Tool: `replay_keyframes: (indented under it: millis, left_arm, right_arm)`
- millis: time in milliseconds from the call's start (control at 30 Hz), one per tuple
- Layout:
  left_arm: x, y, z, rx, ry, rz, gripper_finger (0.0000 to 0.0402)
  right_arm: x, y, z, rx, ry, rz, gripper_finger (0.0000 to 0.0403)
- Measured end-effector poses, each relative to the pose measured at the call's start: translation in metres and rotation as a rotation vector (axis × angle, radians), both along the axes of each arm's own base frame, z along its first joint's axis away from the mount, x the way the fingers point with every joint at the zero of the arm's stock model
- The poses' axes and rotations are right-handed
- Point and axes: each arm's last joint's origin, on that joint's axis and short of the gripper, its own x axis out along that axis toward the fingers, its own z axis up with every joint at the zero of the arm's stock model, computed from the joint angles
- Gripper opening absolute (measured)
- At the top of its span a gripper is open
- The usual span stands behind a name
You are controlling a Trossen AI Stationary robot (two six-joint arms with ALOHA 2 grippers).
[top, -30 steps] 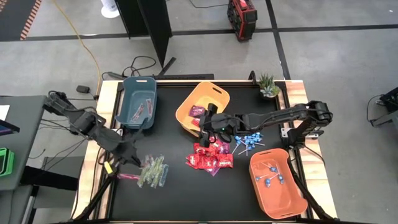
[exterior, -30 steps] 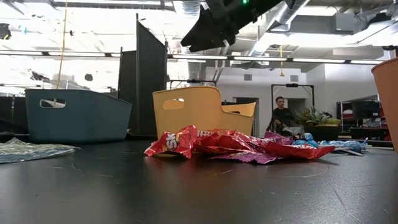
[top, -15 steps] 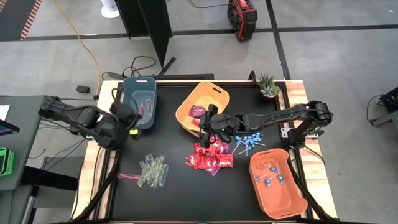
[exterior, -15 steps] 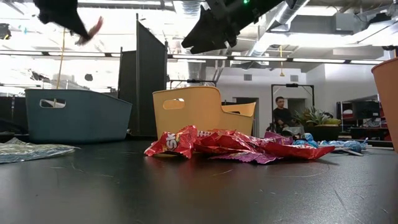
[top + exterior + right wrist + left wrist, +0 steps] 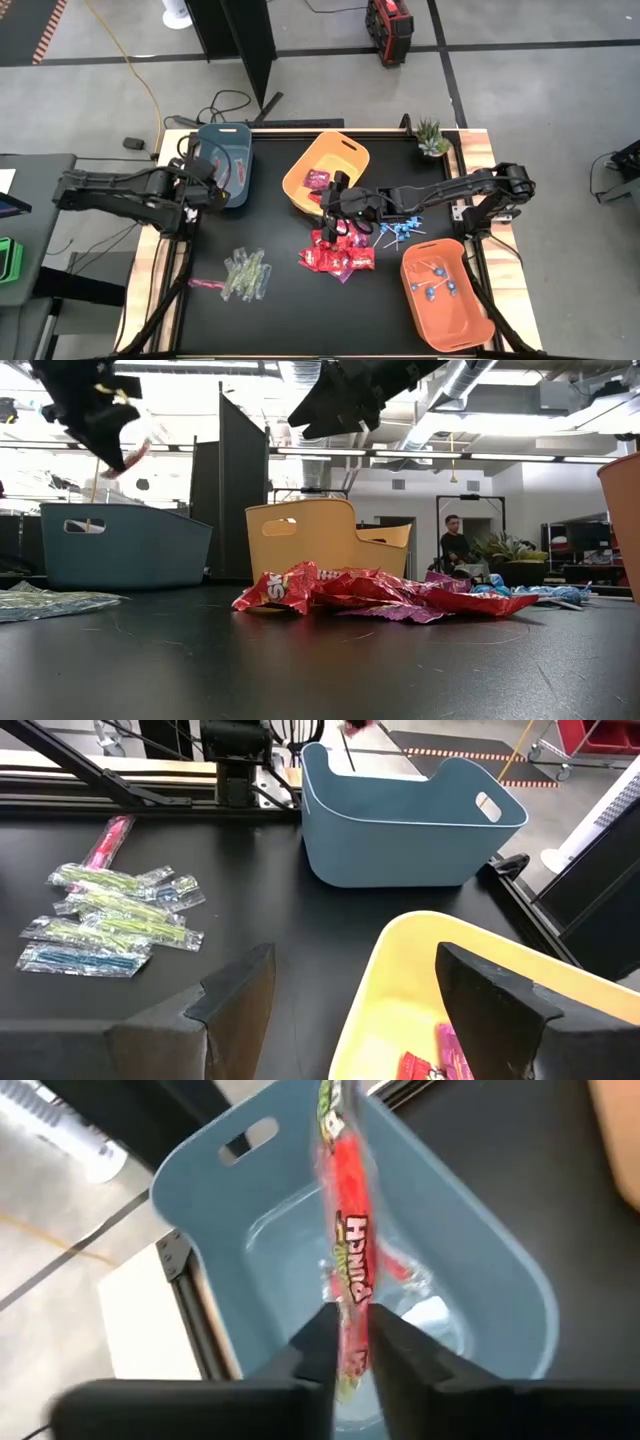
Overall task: Sort candy
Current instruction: Put the red gummy into the blue bin
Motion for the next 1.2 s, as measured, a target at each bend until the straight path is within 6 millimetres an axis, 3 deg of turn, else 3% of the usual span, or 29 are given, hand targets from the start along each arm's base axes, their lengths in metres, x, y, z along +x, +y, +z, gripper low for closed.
replay_keyframes:
  millis: [233,367,567,767,967,1200]
  left_arm:
    - [-0.002,0.005,-0.009,-0.003,0.036,0.047,0.0201]
    - [0.003,0.001,-0.009,-0.09,0.07,-0.081,0.0251]
    - [0.022,-0.021,-0.011,-0.346,0.006,-0.481,0.0255]
    - [0.025,-0.052,-0.037,-0.561,0.044,-0.82,0.025]
    - [0.017,-0.077,-0.071,-0.758,0.115,-0.889,0.0249]
    - [0.009,-0.109,-0.085,-0.917,0.178,-0.902,0.0249]
  right_arm:
    - [0.0,0.004,0.0,0.002,-0.001,0.01,0.0291]
    - [-0.001,0.006,0.0,0.002,0.001,0.014,0.0291]
    - [-0.001,0.006,0.0,0.001,0.002,0.014,0.0291]
    - [-0.001,0.006,0.0,0.0,0.002,0.014,0.0291]
    - [-0.001,0.006,0.0,-0.002,0.005,0.015,0.0291]
    - [-0.002,0.003,-0.003,-0.007,0.033,0.009,0.0291]
